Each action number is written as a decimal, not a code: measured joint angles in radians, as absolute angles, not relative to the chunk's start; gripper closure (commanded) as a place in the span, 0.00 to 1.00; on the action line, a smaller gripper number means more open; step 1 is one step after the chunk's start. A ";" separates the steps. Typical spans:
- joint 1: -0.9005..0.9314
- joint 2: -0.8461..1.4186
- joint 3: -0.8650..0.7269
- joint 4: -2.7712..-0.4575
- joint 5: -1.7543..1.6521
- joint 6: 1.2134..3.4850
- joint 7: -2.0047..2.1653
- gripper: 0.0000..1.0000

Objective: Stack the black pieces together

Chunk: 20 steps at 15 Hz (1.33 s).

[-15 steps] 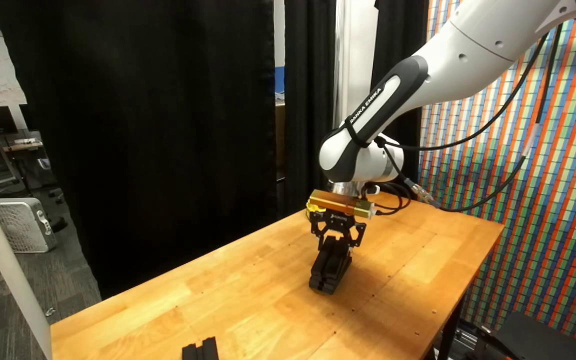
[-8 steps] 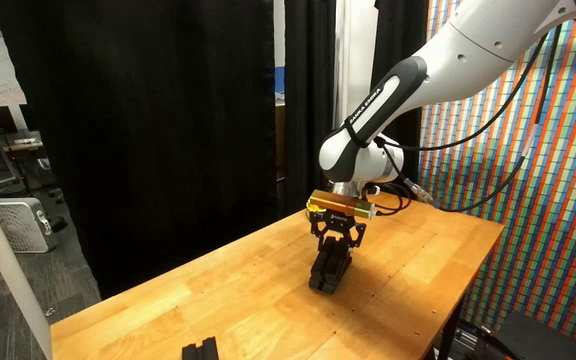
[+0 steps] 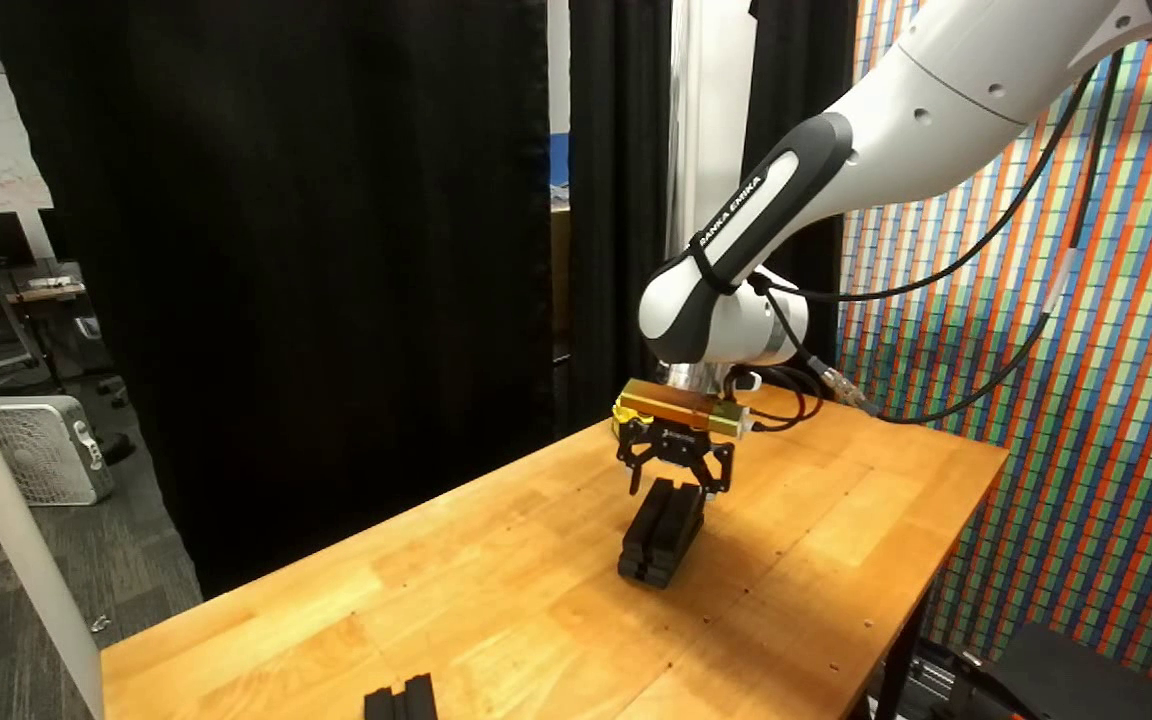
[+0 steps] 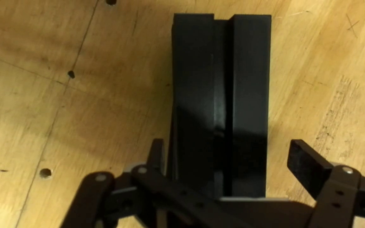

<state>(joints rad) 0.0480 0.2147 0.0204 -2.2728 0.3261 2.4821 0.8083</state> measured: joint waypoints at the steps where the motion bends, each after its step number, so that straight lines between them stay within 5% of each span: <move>1: 0.048 0.215 0.020 -2.273 0.328 2.482 0.808 0.00; 11: 0.110 0.094 0.036 -2.330 0.212 2.472 0.960 0.00; 20: 0.261 0.002 0.242 -2.388 0.046 2.460 0.977 0.00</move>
<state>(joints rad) 0.2609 0.0017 0.2423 -2.3879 0.0462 2.4604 0.9769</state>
